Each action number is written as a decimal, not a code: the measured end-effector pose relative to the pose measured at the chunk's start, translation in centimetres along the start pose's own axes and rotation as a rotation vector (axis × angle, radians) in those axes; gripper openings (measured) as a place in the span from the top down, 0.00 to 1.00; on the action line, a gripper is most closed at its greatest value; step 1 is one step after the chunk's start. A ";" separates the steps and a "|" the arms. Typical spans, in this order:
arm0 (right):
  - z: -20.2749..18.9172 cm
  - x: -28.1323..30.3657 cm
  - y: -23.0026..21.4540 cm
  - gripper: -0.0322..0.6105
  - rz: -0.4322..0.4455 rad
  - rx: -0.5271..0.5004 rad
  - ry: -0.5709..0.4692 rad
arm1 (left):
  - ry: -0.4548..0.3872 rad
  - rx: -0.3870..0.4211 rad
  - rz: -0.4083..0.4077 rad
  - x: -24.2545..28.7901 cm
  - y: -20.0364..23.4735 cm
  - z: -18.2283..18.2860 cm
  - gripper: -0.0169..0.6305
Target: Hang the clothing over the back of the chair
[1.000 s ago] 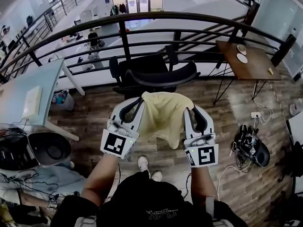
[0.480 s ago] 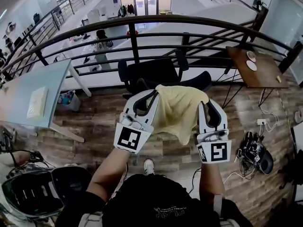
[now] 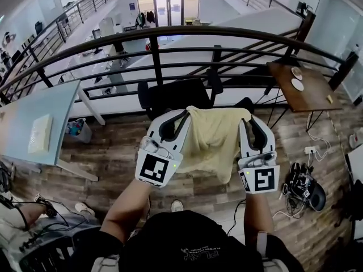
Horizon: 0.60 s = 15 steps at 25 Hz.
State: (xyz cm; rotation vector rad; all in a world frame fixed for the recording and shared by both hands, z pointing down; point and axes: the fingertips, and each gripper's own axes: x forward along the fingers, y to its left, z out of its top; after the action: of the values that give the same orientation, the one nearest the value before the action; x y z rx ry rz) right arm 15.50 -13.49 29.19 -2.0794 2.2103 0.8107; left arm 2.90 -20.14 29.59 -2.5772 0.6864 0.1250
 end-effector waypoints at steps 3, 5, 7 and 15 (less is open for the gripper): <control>0.1 1.2 -0.2 0.84 -0.019 -0.042 0.008 | -0.012 0.013 -0.021 0.5 1.1 0.0 0.93; 0.0 1.9 -0.5 0.84 -0.029 -0.058 0.017 | -0.016 0.011 -0.030 1.0 1.8 -0.1 0.93; -0.3 2.7 -1.3 0.84 -0.035 -0.064 0.027 | -0.021 0.003 -0.039 1.9 2.2 -0.3 0.93; -0.9 6.8 -3.2 0.84 -0.028 -0.059 0.007 | -0.014 0.066 -0.068 4.8 4.1 -1.3 0.93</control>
State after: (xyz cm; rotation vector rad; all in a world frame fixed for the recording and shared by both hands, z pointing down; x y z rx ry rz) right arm 17.95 -20.07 26.45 -2.1376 2.1813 0.8783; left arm 5.06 -26.00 28.08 -2.5304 0.5876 0.0965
